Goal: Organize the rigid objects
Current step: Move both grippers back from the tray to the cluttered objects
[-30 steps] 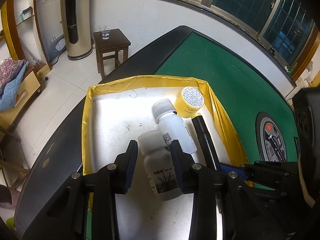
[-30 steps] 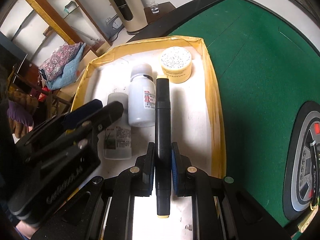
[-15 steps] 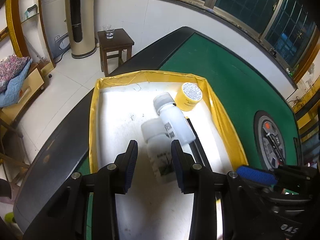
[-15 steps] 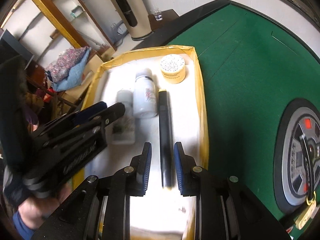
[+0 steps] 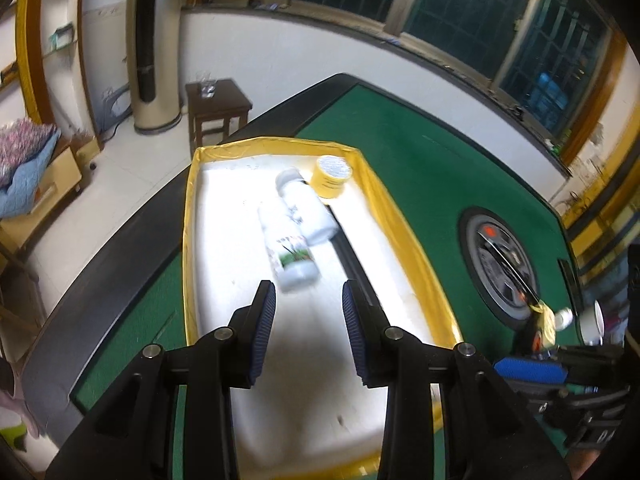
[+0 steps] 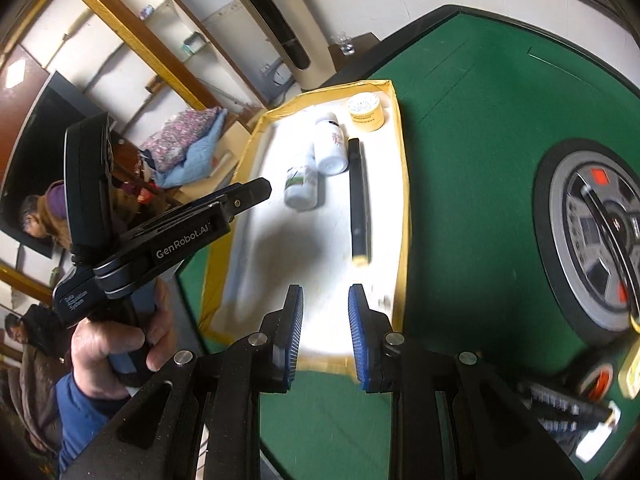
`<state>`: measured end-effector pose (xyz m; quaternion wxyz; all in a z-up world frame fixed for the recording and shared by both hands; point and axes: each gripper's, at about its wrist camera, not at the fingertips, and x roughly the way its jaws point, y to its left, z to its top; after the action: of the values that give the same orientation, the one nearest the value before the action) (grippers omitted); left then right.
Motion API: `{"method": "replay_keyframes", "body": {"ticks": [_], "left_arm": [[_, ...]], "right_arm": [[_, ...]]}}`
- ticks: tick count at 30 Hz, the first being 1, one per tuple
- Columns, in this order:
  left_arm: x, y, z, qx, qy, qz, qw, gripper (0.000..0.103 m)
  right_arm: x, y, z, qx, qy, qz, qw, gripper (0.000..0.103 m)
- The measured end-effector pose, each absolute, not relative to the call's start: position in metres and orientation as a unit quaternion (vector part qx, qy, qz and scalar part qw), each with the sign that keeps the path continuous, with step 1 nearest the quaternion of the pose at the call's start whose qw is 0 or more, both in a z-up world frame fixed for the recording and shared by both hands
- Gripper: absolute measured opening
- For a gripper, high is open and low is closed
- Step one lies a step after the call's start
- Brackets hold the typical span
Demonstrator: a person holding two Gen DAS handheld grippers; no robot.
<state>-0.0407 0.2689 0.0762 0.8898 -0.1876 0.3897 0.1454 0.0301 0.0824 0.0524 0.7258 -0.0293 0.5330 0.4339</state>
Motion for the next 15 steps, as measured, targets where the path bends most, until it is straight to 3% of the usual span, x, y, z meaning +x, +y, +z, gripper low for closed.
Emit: {"method": "replay_keyframes", "body": {"ticks": [6, 9, 15], "left_arm": [[-0.073, 0.215, 0.095, -0.173, 0.360, 0.092, 0.912, 0.033], [-0.084, 0.182, 0.100, -0.167, 0.347, 0.053, 0.921, 0.040], [-0.086, 0.113, 0.083, -0.154, 0.362, -0.012, 0.919, 0.041]], "right_arm": [[0.010, 0.025, 0.061, -0.006, 0.508, 0.446, 0.737, 0.021], [0.003, -0.013, 0.063, 0.010, 0.491, 0.442, 0.750, 0.021], [-0.001, -0.082, 0.045, 0.050, 0.480, 0.408, 0.775, 0.021]]}}
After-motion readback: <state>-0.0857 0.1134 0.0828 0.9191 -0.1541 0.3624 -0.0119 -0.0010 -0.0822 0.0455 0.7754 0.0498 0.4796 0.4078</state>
